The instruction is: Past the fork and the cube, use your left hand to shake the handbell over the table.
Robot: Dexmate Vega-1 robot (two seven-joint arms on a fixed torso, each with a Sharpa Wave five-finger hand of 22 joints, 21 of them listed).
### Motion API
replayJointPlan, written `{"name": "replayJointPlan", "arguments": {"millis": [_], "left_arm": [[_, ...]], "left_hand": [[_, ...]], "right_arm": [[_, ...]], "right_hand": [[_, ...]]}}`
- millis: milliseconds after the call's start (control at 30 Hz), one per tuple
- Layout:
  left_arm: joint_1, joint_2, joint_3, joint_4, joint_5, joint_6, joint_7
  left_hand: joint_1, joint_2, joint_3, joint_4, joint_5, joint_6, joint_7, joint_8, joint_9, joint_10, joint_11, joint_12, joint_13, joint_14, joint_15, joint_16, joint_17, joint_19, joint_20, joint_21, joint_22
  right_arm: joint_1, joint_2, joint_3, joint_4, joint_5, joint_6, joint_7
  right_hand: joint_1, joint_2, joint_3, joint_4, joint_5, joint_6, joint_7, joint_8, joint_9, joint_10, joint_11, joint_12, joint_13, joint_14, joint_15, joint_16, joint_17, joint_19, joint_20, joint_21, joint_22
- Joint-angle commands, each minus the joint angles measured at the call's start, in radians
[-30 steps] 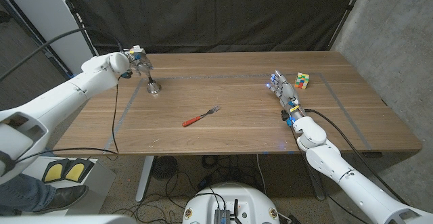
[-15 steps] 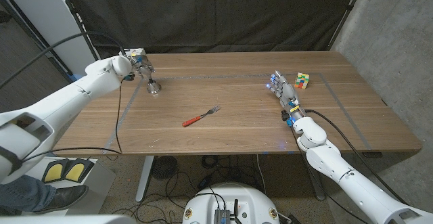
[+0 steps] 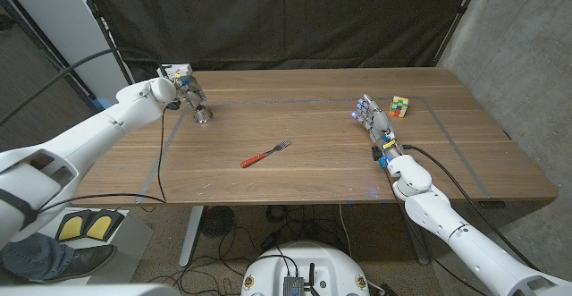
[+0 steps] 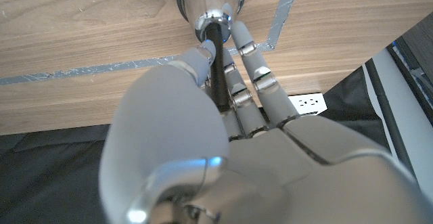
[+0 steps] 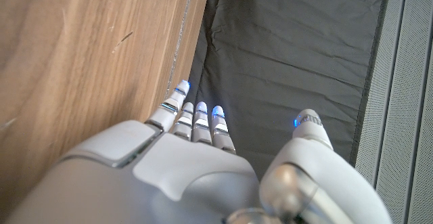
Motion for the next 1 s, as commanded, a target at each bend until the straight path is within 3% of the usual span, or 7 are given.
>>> {"name": "replayJointPlan", "arguments": {"millis": [33,167,233,667,1000], "left_arm": [[0.008,-0.016,-0.006,0.020,-0.051,0.022,0.023],[0.012,-0.011,-0.002,0.002,-0.048,0.044,0.033],[0.015,-0.006,-0.001,-0.011,-0.045,0.055,0.038],[0.036,0.025,-0.007,-0.109,-0.032,0.147,0.056],[0.045,0.047,-0.013,-0.155,-0.027,0.163,0.054]], "left_hand": [[0.017,0.007,0.019,0.002,-0.002,0.091,-0.005,0.024,0.006,0.082,-0.017,0.018,0.005,0.108,-0.037,0.004,0.000,0.056,-0.015,0.030,0.002],[0.016,0.015,0.026,0.005,-0.005,0.124,-0.005,0.029,0.011,0.127,-0.020,0.037,0.026,0.166,-0.037,0.001,0.000,0.085,-0.023,0.047,0.002],[0.017,0.020,0.029,0.005,-0.006,0.136,-0.003,0.031,0.013,0.126,0.012,0.038,0.037,0.179,-0.040,-0.003,0.001,0.088,-0.025,0.051,0.002],[0.028,0.029,0.030,0.002,-0.011,0.160,-0.005,0.035,0.017,0.147,0.007,0.056,0.071,0.227,-0.046,0.004,0.011,0.108,-0.033,0.066,0.003],[0.027,0.032,0.029,0.004,-0.013,0.160,-0.005,0.035,0.024,0.147,0.004,0.063,0.091,0.238,-0.047,0.001,0.011,0.112,-0.034,0.072,0.004]], "right_arm": [[0.000,0.003,0.002,0.007,0.004,0.007,0.003],[-0.001,0.003,0.002,0.008,0.005,0.008,0.006],[0.000,0.003,0.002,0.009,0.006,0.009,0.007],[0.000,0.002,0.003,0.010,0.013,0.010,0.015],[-0.002,0.003,0.003,0.008,0.011,0.014,0.014]], "right_hand": [[0.001,0.014,0.002,-0.004,-0.003,0.011,0.001,0.001,0.003,0.001,0.005,-0.001,0.003,0.001,0.005,0.002,0.005,0.001,0.005,-0.004,0.002],[0.001,0.014,0.002,-0.004,-0.003,0.011,0.000,0.001,0.003,0.001,0.004,-0.001,0.003,0.001,0.006,0.002,0.005,0.001,0.005,-0.004,0.002],[0.001,0.014,0.002,-0.004,-0.003,0.011,0.000,0.001,0.003,0.001,0.004,-0.001,0.003,0.001,0.006,0.002,0.005,0.001,0.006,-0.004,0.002],[0.002,0.015,0.002,-0.005,-0.003,0.011,0.000,0.001,0.003,0.002,0.005,-0.001,0.003,0.000,0.006,0.001,0.005,0.002,0.005,-0.004,0.002],[0.002,0.017,0.002,-0.005,-0.003,0.011,0.001,0.001,0.003,0.001,0.005,-0.001,0.003,0.000,0.005,0.001,0.005,0.002,0.004,-0.004,0.002]]}}
